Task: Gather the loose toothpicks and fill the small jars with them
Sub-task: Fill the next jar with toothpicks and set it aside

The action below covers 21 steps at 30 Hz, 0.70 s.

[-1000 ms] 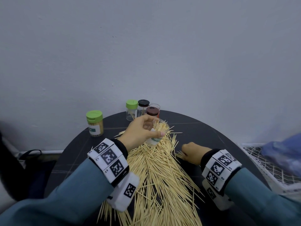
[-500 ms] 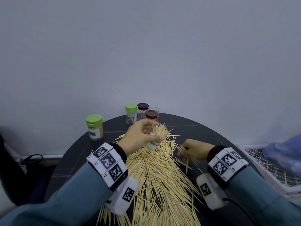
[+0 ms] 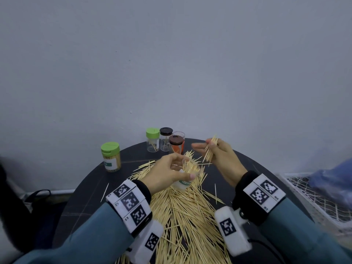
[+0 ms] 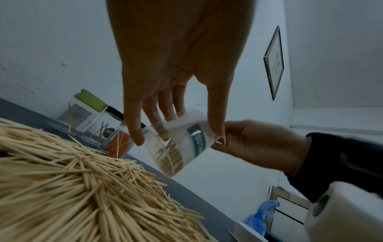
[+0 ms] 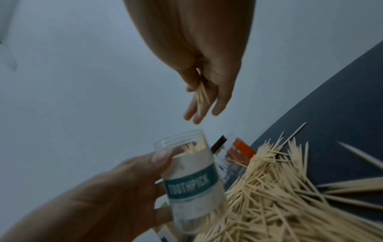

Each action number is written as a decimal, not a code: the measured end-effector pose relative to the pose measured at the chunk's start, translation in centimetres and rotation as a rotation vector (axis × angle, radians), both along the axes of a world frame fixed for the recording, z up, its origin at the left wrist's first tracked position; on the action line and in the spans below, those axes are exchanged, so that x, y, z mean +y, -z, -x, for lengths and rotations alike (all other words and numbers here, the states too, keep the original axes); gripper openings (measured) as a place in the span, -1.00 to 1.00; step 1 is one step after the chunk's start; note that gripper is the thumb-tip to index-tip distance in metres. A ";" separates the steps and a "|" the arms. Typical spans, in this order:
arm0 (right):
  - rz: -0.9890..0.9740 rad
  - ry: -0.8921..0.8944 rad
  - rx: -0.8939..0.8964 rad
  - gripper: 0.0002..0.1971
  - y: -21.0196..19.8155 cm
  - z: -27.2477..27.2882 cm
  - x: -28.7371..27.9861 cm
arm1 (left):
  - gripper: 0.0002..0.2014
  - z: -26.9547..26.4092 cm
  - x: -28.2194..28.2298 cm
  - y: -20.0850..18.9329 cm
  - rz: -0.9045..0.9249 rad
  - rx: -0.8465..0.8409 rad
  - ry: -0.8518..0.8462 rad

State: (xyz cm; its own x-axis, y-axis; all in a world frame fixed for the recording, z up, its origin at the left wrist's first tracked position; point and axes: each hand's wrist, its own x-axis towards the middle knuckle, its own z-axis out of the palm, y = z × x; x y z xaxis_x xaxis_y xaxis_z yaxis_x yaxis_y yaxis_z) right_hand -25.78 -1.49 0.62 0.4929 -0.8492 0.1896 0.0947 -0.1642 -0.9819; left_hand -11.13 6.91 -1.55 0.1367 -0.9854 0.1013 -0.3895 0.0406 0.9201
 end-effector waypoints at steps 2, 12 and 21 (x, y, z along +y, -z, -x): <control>0.094 -0.005 -0.005 -0.80 -0.1 -0.4 0.7 | -0.50 0.2 0.0 0.0 0.000 0.015 0.013; 0.105 -0.081 0.120 -0.73 1.6 -1.1 2.3 | -0.49 0.2 0.1 -0.4 0.014 0.134 -0.005; 0.200 0.089 0.894 -0.71 0.3 2.2 0.0 | -0.51 -0.3 -0.2 -0.3 0.001 0.149 -0.004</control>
State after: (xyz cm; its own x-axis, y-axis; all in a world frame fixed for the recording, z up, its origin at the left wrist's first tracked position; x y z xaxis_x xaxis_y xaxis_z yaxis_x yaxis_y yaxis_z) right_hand -27.99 -1.48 0.34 0.4605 -0.8837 -0.0835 -0.7075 -0.3086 -0.6358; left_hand -10.81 6.71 -1.29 0.1544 -0.9847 0.0809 -0.2487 0.0405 0.9677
